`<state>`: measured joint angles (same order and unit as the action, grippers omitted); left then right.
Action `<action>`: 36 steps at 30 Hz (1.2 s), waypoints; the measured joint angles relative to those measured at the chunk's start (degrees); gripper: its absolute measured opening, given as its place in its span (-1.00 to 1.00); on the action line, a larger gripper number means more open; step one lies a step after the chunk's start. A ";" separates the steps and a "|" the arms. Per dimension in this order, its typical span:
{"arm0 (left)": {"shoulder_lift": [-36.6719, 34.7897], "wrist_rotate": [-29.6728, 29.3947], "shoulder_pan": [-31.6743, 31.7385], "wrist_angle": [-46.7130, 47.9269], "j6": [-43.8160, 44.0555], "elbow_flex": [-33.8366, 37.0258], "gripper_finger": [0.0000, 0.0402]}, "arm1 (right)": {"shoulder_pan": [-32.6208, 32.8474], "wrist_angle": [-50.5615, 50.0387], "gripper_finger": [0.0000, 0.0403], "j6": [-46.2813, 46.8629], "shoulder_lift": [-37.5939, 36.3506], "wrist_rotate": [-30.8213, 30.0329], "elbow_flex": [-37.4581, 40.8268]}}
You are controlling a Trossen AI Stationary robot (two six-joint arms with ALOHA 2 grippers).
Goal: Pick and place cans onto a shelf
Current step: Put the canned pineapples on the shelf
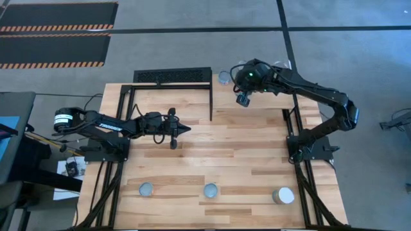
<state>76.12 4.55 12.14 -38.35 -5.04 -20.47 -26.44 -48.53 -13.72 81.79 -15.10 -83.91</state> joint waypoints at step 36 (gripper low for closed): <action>0.02 -0.36 -4.64 -0.06 -1.46 -1.02 -1.00 | 24.48 92.68 -0.98 11.04 -18.09 16.51 66.86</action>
<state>76.14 4.19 7.50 -38.41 -6.50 -21.49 -1.96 44.15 -2.67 63.70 1.41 -17.06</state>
